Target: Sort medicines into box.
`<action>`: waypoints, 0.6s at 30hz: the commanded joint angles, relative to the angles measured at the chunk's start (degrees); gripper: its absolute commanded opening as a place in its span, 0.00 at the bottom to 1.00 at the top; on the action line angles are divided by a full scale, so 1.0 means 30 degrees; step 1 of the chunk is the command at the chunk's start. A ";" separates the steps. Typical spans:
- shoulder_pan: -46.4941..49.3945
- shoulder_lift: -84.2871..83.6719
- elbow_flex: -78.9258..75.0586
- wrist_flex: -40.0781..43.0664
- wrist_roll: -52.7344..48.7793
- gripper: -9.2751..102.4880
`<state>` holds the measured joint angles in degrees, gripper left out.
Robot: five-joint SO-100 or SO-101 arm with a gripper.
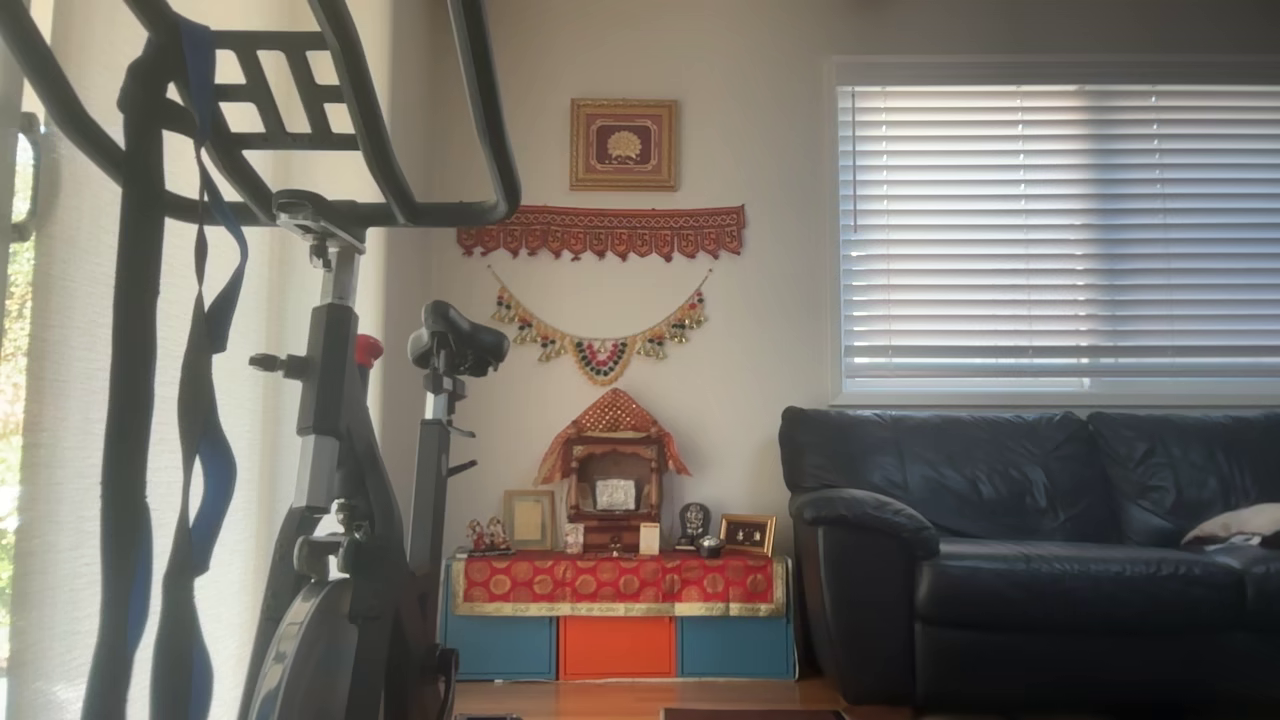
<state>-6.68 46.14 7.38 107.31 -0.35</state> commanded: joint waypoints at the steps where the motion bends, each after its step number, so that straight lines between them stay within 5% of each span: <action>1: 0.0410 0.2988 0.0410 0.0645 -0.0732 0.28; 18: 0.3457 1.5264 1.4326 0.0645 -0.9434 0.11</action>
<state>3.25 79.28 46.05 107.31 -24.52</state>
